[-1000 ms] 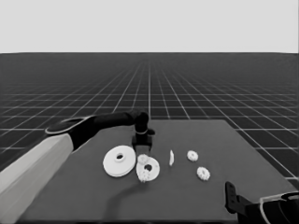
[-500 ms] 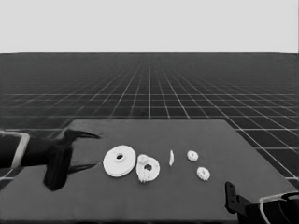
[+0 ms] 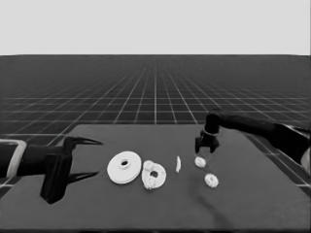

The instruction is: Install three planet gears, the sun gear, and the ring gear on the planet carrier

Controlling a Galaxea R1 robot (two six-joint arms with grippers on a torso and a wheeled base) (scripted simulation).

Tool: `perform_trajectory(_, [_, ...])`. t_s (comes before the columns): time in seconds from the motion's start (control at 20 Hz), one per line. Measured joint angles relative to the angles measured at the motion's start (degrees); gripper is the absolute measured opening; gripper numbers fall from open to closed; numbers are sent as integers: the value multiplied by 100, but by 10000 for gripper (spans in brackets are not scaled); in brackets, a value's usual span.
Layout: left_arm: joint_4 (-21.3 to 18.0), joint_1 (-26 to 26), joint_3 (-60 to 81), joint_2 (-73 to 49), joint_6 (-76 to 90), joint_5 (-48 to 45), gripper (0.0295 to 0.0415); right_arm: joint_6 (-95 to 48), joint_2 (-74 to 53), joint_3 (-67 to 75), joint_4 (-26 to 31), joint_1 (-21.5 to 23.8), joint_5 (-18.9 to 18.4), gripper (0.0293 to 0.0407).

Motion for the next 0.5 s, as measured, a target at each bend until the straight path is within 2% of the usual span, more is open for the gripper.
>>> perform_trajectory(0.1, [0,0,0,0,0,0,385,-41,89,-191,12,-6,-11,385])
perform_trajectory(0.15, [0,0,0,-1,1,0,385,-156,218,-482,-267,-381,299,385])
perform_trajectory(0.25, [0,0,1,-1,1,0,385,-339,423,-933,-481,-819,619,385])
perform_trajectory(0.5, [0,0,1,-1,1,0,385,-469,560,-1236,-556,-991,789,385])
